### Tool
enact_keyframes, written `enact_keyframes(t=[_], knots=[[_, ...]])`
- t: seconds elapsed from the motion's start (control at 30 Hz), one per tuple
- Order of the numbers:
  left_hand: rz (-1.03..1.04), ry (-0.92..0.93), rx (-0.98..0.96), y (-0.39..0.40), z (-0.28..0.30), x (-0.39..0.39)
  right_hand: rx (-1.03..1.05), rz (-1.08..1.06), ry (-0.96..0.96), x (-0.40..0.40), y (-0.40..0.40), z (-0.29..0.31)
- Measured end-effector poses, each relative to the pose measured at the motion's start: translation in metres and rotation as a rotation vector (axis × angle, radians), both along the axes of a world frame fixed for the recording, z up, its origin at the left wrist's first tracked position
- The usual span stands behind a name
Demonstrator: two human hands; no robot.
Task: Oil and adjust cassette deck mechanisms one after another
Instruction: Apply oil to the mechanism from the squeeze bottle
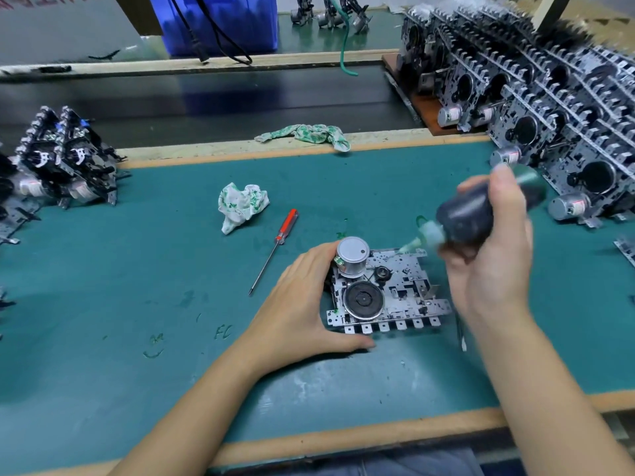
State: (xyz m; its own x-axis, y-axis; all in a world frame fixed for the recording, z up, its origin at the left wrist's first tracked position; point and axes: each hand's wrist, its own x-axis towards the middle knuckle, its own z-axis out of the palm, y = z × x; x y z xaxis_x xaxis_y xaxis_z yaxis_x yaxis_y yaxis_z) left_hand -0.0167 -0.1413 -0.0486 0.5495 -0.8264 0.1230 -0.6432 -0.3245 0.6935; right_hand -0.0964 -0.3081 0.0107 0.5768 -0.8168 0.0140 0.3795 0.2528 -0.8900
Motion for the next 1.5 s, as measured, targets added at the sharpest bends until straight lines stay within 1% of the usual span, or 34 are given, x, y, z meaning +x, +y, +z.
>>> enact_keyframes(t=[0.13, 0.23, 0.5, 0.77, 1.03, 1.2, 1.3, 1.37, 1.43, 1.5], knots=[[0.004, 0.000, 0.005, -0.001, 0.001, 0.000, -0.068, 0.195, 0.213, 0.020, -0.032, -0.002], [-0.001, -0.003, 0.007, -0.001, 0.001, 0.001, -0.082, 0.254, 0.310, 0.031, -0.033, -0.014], [0.001, -0.009, 0.001, -0.002, 0.002, 0.001, -0.142, 0.285, 0.214, 0.036, -0.028, -0.032], [0.000, 0.006, -0.001, -0.003, 0.003, 0.000, -0.268, 0.294, 0.262, 0.035, -0.026, -0.036], [0.004, 0.008, 0.000, -0.002, 0.003, 0.000, -0.291, 0.270, 0.276, 0.035, -0.025, -0.037], [-0.003, 0.023, 0.007, -0.002, 0.003, 0.001, -0.275, 0.281, 0.270, 0.034, -0.025, -0.038], [0.021, 0.157, -0.023, -0.002, 0.009, 0.001, -0.242, 0.250, 0.257, 0.034, -0.026, -0.036], [0.091, 0.196, -0.075, -0.008, 0.011, 0.000, -0.173, 0.211, 0.212, 0.033, -0.031, -0.032], [0.223, 0.159, -0.136, -0.018, 0.012, -0.004, -0.080, 0.175, 0.153, 0.030, -0.041, -0.027], [0.364, 0.128, -0.177, -0.032, 0.014, -0.010, 0.067, 0.147, 0.077, 0.027, -0.053, -0.022]])
